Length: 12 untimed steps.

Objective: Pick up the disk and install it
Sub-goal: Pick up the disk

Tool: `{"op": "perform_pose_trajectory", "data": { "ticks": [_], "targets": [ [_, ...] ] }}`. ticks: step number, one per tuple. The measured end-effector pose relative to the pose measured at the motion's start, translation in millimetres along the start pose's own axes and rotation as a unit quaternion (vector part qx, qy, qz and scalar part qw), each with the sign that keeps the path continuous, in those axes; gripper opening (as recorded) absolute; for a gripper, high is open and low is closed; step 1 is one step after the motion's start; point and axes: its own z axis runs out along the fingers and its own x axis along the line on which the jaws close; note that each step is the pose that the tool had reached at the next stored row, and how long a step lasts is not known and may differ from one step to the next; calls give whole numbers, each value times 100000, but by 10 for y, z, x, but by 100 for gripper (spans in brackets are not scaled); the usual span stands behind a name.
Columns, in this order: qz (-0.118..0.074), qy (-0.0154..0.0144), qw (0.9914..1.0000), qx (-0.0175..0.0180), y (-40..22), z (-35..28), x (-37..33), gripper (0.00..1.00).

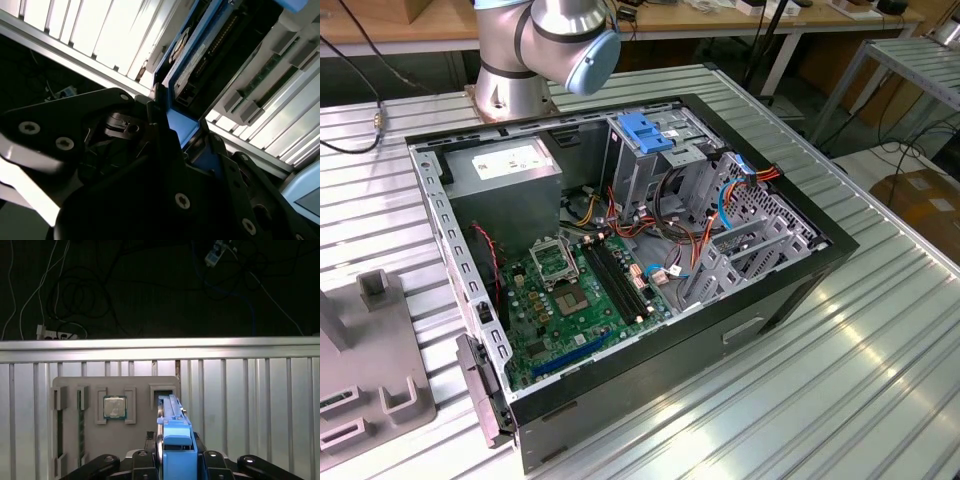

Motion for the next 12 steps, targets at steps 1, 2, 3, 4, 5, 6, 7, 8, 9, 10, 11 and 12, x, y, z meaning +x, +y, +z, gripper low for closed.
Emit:
{"op": "perform_pose_trajectory", "data": {
  "ticks": [1, 2, 3, 4, 5, 6, 7, 8, 9, 10, 11, 12],
  "targets": [
    [0, 3, 100000, -1, 0, -15, 0, 37],
    [2, 2, 100000, -5, 1, -28, -1, 37],
    [0, -1, 100000, 3, 1, -35, -1, 37],
    [0, -3, 100000, 4, 1, -44, -2, 37],
    [-1, -1, 100000, 1, 1, -52, -2, 37],
    [1, 2, 100000, -3, 1, -66, -2, 37],
    [0, 1, 100000, -2, 1, -75, -3, 37],
    [-3, -1, 100000, -2, 2, -102, -4, 37],
    [1, -5, 100000, 0, 2, -115, -5, 37],
    [0, 0, 100000, -5, 3, -134, -5, 37],
    [-1, -5, 100000, -3, 3, -147, -6, 37],
    [1, -4, 100000, -5, 3, -159, -6, 37]
  ]
}}
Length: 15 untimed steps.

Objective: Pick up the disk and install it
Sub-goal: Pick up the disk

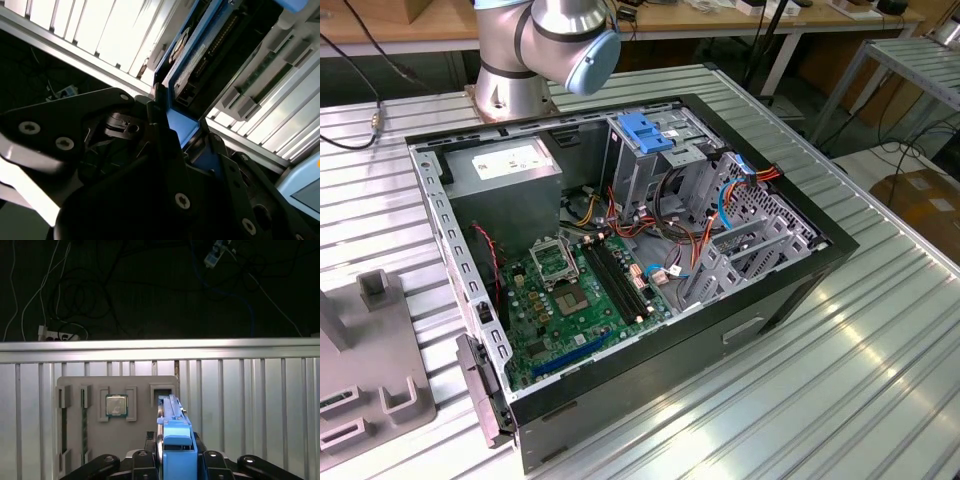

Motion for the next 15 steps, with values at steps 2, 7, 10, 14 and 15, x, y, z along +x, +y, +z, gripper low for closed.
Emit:
{"op": "perform_pose_trajectory", "data": {
  "ticks": [2, 7, 10, 14, 15],
  "targets": [
    [-2, 1, 100000, -8, 0, -24, -1, 37],
    [0, -3, 100000, -10, 2, -79, -3, 37],
    [-2, -52, 100000, -19, 3, -138, -5, 37],
    [-3, -103, 100000, -20, 4, -175, -7, 37],
    [-2, -110, 100000, -22, 4, -184, -7, 37]
  ]
}}
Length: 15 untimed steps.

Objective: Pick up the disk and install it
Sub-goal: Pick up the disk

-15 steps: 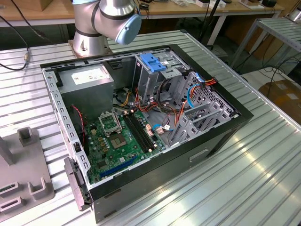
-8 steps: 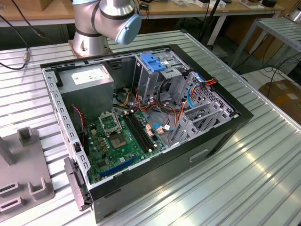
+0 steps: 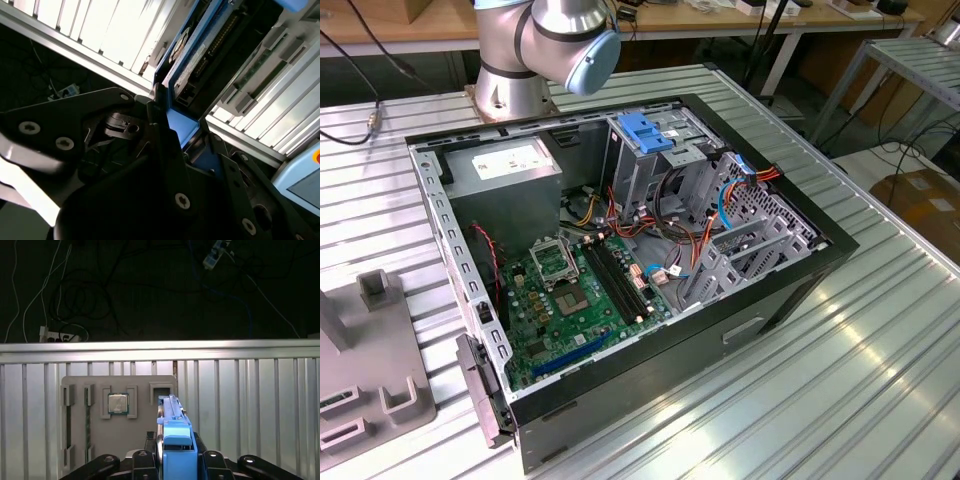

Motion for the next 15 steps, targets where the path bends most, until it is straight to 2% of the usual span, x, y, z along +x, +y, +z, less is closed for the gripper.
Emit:
{"op": "perform_pose_trajectory", "data": {
  "ticks": [8, 15],
  "targets": [
    [-3, -32, 100000, 0, 2, -85, -3, 37],
    [1, -36, 100000, -9, 4, -193, -8, 37]
  ]
}}
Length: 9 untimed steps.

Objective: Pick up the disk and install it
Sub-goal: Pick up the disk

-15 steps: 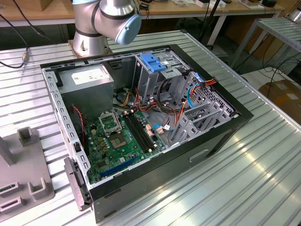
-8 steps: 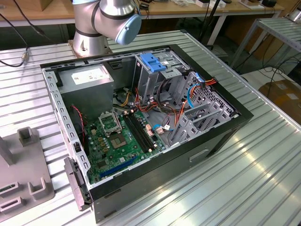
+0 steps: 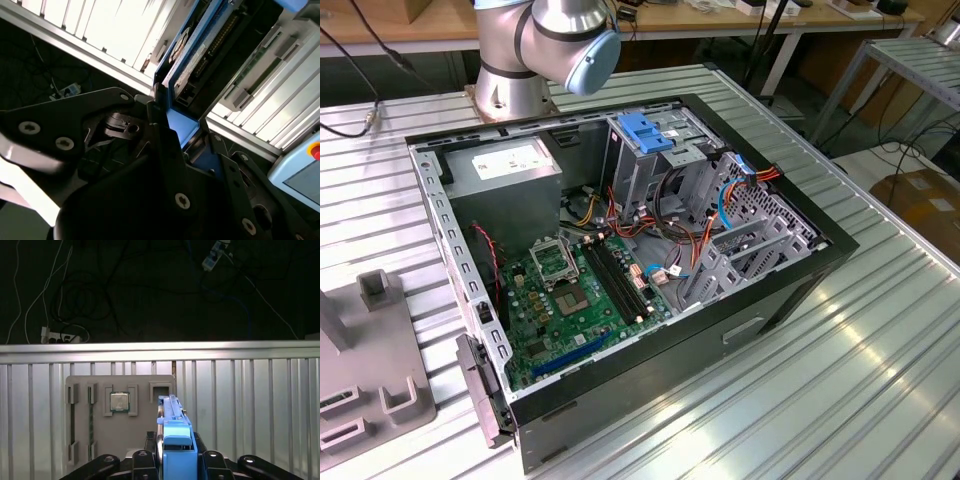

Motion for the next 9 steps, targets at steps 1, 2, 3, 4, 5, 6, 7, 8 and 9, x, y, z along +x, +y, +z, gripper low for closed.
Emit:
{"op": "perform_pose_trajectory", "data": {
  "ticks": [1, 2, 3, 4, 5, 6, 7, 8, 9],
  "targets": [
    [-3, -1, 100000, 0, 0, -12, 0, 37],
    [-3, 1, 100000, -11, 1, -37, -2, 37],
    [-1, -1, 100000, -9, 1, -57, -2, 37],
    [0, -2, 100000, -10, 2, -75, -3, 37],
    [-1, 1, 100000, -17, 2, -92, -4, 37],
    [0, -1, 100000, -18, 2, -104, -4, 37],
    [1, 0, 100000, -26, 3, -125, -5, 37],
    [-3, -3, 100000, -21, 3, -139, -5, 37],
    [-2, 0, 100000, -26, 3, -151, -6, 37]
  ]
}}
